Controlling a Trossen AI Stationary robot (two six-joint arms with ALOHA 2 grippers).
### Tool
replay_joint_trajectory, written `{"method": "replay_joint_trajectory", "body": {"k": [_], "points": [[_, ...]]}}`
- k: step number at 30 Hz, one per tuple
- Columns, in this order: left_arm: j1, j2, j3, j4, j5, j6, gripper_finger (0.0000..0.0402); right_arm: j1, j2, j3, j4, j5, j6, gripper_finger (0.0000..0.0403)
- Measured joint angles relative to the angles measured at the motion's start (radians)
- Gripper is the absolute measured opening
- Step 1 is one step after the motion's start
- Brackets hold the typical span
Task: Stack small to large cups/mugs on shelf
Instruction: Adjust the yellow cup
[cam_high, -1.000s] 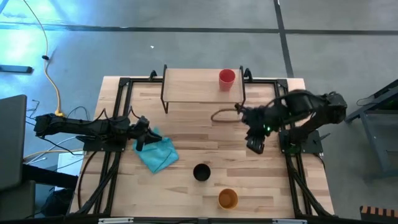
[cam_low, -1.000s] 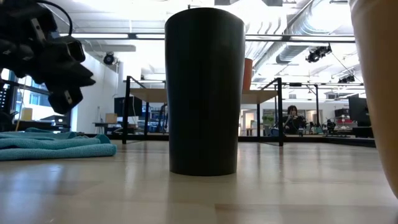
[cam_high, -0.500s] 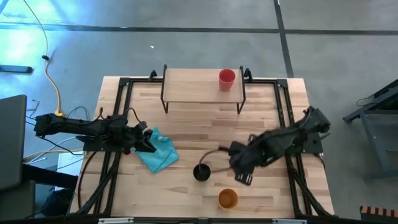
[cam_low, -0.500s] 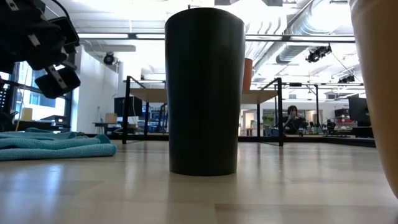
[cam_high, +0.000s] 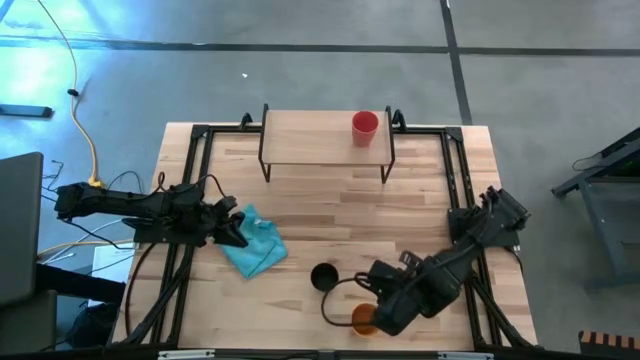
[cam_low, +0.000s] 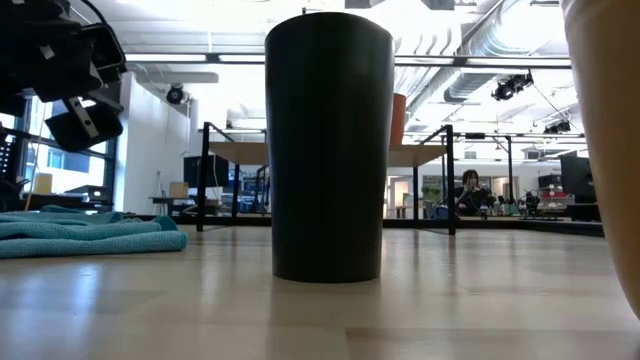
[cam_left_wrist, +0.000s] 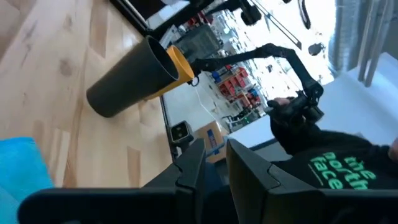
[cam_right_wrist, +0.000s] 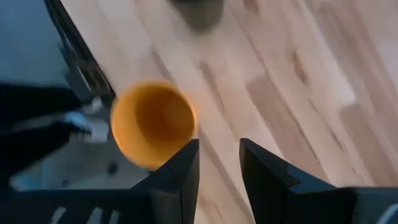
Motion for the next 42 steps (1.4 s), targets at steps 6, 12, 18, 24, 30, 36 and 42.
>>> {"method": "replay_joint_trajectory", "body": {"k": [6,12,18,24,30,36,42], "points": [[0.0,0.0,0.0,0.015,-0.041,0.004,0.0056,0.033,0.0,0.0,0.093,0.087,0.027,0.0106],[0.0,0.0,0.0,0.041,-0.021,-0.017,0.0056,0.08,0.0,0.0,0.163,0.1,0.075,0.0106],[0.0,0.0,0.0,0.038,-0.02,-0.016,0.0056,0.106,0.0,0.0,0.172,0.126,0.184,0.0106],[0.0,0.0,0.0,0.036,-0.02,-0.012,0.0056,0.11,0.002,0.0,0.201,0.119,0.254,0.0106],[0.0,0.0,0.0,0.033,-0.02,-0.008,0.0056,0.11,0.048,0.0,0.203,0.044,0.331,0.0106],[0.0,0.0,0.0,0.004,-0.019,0.015,0.0056,0.11,0.098,0.0,0.203,0.022,0.419,0.0106],[0.0,0.0,0.0,-0.064,0.014,0.013,0.0056,0.11,0.119,0.0,0.206,0.075,0.534,0.0106]]}}
